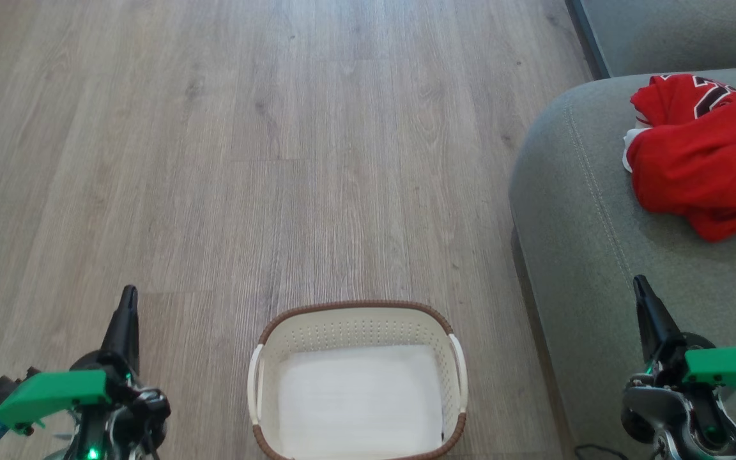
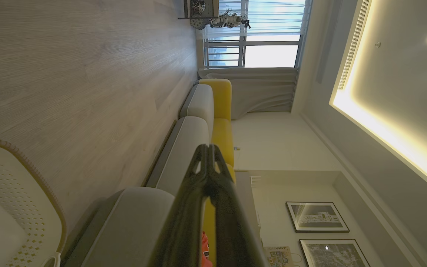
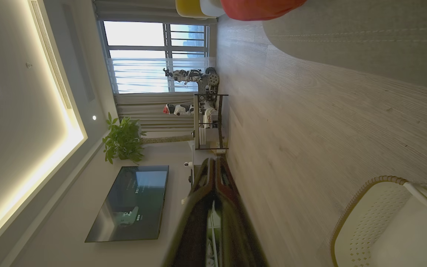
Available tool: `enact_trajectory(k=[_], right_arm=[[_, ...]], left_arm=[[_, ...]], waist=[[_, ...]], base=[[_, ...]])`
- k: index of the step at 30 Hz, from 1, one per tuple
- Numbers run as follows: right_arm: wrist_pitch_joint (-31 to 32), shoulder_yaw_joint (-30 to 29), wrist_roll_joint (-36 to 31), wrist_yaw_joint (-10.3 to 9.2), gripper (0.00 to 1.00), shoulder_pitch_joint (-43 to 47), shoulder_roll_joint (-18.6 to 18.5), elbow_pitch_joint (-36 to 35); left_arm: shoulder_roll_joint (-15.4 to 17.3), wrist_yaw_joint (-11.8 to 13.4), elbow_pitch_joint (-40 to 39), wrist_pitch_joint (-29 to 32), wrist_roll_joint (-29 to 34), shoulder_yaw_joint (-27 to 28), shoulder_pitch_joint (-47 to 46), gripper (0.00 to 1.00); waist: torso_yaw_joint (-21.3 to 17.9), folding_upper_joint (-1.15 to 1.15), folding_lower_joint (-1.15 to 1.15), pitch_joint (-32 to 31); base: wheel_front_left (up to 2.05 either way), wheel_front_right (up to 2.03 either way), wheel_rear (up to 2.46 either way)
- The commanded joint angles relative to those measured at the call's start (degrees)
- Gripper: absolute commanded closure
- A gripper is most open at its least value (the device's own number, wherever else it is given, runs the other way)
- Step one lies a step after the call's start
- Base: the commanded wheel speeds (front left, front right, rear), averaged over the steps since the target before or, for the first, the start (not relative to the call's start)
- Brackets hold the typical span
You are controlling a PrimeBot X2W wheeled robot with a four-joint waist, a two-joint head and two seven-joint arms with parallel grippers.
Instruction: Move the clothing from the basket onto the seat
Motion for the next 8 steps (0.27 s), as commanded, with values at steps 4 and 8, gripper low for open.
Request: enact_trajectory(k=[4, 8], right_arm=[[0.52, 0.89, -0.09, -0.01, 1.00, -2.88, 0.00, -2.10], [0.54, 0.88, -0.10, -0.01, 1.00, -2.88, 0.01, -2.10]], left_arm=[[0.27, -0.37, -1.54, 0.48, -0.08, 2.12, -2.91, 1.00], [0.27, -0.37, -1.54, 0.48, -0.07, 2.13, -2.91, 1.00]], waist=[[0.00, 0.00, 0.00, 0.00], [0.00, 0.00, 0.00, 0.00]], base=[[0.00, 0.00, 0.00], [0.00, 0.00, 0.00]])
